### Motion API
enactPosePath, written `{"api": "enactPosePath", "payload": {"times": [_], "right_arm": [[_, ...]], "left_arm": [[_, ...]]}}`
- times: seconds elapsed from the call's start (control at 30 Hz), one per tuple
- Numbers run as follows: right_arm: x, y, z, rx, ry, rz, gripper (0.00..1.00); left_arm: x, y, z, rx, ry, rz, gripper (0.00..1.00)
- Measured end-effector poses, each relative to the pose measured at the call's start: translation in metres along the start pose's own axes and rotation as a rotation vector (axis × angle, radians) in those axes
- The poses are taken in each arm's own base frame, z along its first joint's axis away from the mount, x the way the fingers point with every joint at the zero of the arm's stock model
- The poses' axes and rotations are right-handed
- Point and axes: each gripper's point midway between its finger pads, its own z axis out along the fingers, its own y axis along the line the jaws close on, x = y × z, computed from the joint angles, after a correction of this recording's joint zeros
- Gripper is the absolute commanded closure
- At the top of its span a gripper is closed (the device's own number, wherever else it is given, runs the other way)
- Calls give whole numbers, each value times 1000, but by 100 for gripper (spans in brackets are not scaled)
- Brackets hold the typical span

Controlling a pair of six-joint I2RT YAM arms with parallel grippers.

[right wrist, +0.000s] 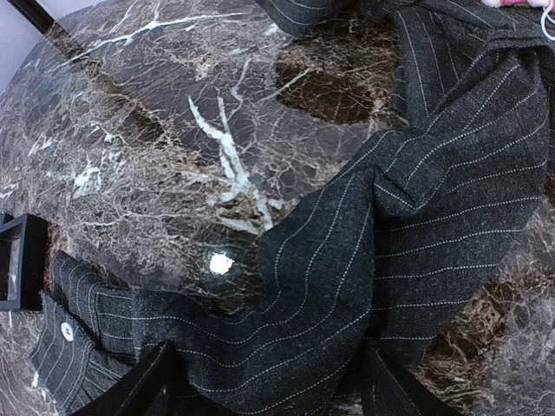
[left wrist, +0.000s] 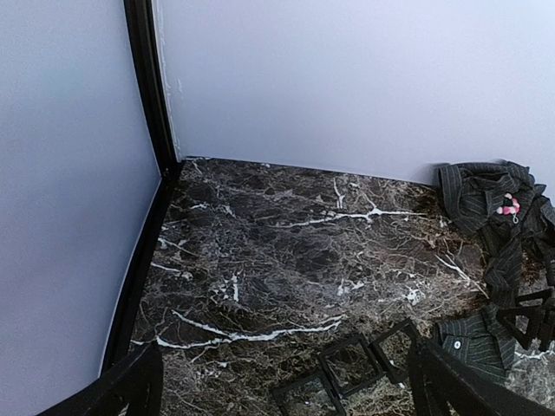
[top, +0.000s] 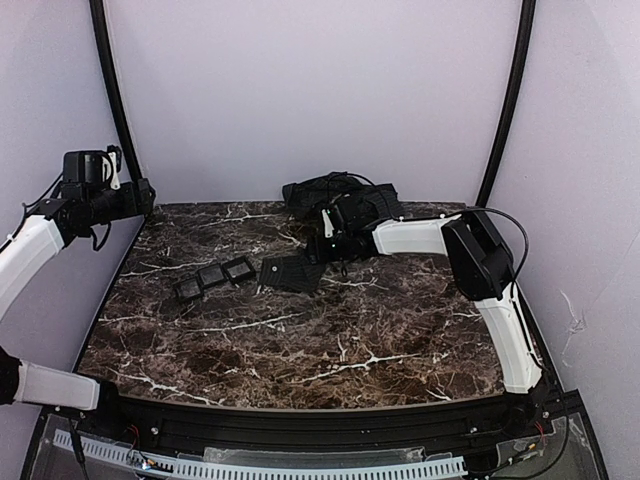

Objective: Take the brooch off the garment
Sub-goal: Move the crumpled clothing to the center of the board.

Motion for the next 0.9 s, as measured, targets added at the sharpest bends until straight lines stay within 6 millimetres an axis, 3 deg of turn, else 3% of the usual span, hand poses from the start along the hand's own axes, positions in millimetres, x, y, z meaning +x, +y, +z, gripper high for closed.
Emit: {"api": "enactPosePath", "payload": {"times": [0.13,0.3,0.53,0.73,0.9], "right_arm": [[-2,1,0,-6,-4,8,72],[-1,8,-1,-49,-7,-1,100],[3,-5,-34,-62,-1,9,100],[-19,-13,-97,-60,-58,-9,100],[2,-17,-157,-37,-29,-54,100]], "left_arm": [[3,0,4,-2,11,1,0],[3,0,4,-3,13,4,0],[3,1,4,-7,13,6,0],[3,1,3,-8,10,7,0],[4,1,2,-4,9,7,0]]}}
